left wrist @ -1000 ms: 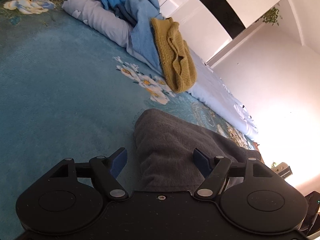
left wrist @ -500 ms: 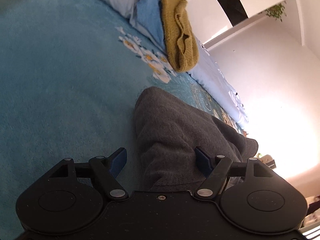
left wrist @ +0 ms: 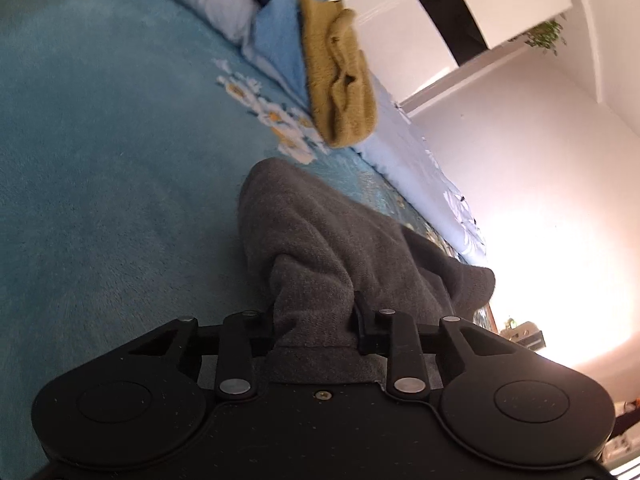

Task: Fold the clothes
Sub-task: 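Lift the folded sweatshirt with both grippers and carry it across the bed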

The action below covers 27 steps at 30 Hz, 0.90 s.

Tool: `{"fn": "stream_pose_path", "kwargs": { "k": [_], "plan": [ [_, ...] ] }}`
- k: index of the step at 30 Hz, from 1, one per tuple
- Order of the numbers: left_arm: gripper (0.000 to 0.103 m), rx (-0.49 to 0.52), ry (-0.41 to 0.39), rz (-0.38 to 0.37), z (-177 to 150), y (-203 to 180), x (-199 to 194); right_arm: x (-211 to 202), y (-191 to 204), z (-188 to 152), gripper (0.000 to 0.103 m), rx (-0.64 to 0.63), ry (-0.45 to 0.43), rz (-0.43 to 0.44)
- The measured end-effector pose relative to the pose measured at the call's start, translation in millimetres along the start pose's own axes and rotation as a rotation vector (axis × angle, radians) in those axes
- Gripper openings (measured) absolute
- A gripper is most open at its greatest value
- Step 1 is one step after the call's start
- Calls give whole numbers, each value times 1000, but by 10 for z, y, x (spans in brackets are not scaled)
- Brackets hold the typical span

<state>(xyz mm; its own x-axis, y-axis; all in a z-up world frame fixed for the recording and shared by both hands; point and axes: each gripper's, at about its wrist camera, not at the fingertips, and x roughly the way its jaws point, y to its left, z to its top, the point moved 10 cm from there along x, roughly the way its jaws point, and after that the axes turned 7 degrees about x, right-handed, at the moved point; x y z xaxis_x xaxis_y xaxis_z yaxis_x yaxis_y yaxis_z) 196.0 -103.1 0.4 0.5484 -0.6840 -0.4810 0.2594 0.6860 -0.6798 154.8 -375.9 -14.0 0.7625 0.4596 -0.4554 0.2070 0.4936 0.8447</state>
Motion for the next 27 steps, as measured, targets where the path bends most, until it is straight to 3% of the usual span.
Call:
{"fn": "stream_pose_path", "kwargs": {
  "k": [10, 16, 21, 27],
  "plan": [
    [28, 107, -28, -102, -83, -716, -405, -842, 310, -45, 41, -81, -89, 67],
    [28, 206, 0, -143, -206, -1117, -424, -1291, 274, -67, 42, -92, -147, 85],
    [28, 255, 40, -171, -277, -1328, -236, -1516, 89, -25, 42, -53, -178, 75],
    [28, 312, 131, -224, -428, -1786, 314, -1881, -194, 274, 42, -33, -237, 11]
  ]
}}
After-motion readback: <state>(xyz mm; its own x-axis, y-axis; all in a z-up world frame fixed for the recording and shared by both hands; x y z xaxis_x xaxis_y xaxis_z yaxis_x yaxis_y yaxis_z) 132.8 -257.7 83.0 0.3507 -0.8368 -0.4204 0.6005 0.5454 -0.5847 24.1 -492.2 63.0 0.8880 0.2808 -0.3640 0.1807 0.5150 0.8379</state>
